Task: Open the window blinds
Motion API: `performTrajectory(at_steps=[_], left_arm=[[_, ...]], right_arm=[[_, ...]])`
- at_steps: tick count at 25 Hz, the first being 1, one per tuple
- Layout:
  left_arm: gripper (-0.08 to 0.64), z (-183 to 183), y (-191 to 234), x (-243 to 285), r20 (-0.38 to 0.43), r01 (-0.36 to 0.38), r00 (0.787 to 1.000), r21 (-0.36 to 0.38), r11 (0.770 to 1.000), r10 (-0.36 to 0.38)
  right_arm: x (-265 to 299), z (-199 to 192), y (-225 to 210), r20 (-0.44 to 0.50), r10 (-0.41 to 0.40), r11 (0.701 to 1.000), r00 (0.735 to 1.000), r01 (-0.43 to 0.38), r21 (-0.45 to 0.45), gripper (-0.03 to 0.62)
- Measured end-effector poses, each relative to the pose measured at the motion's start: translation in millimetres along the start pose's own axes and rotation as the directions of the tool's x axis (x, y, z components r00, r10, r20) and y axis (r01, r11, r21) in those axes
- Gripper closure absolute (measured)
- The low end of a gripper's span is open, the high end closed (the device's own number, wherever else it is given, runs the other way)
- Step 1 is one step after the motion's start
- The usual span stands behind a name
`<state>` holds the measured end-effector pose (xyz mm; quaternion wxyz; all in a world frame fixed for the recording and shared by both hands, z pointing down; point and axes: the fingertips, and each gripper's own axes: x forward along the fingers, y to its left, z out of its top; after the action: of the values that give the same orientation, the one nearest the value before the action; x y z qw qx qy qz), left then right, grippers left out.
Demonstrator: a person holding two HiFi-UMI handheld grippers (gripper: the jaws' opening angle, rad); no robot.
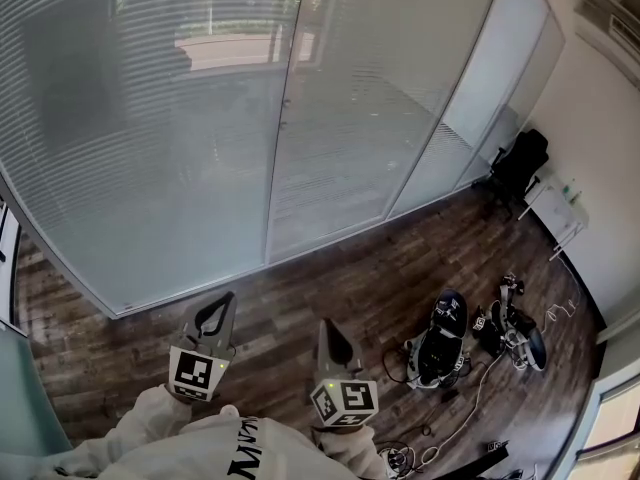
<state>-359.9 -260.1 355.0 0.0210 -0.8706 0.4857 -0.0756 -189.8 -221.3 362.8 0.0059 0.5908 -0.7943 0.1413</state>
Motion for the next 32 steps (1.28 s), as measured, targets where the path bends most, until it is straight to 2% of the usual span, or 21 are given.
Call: performTrajectory(at_steps=[4,10,16,24,32], left_arm=[[0.560,7,-3,-1,0.001,-0.005,1.000,0.005,1.000,0.005],[0.560,-4,-28,-9,-0.007,-0.012,1.000,0.005,1.000,0.012],[0.560,-8,-18,11,-0.007,-0.006,1.000,0.011,1.000,0.006],[0.560,-4,-25,15,0.001,0.001,1.000,0.009,1.000,-0.001],[0.560,-12,-14,45,-0.006,-0.003,1.000,-0.006,1.000,0.003]], right_arm=[[-2,6,-4,0.005,0.001,1.000,1.000,-0.001,0.013,0.591],[-23,-11,-18,-0.005,0.008,1.000,1.000,-0.007,0.014,0.592],[-1,-10,-25,0.003,0.006,1.000,1.000,-0.006,0.020,0.591],[-12,-10,-31,-0.006,-0.010,1.000,1.000,0.010,0.018,0.591],[18,-8,-47,-0.017,-0.006,1.000,1.000,0.006,0.017,0.591]])
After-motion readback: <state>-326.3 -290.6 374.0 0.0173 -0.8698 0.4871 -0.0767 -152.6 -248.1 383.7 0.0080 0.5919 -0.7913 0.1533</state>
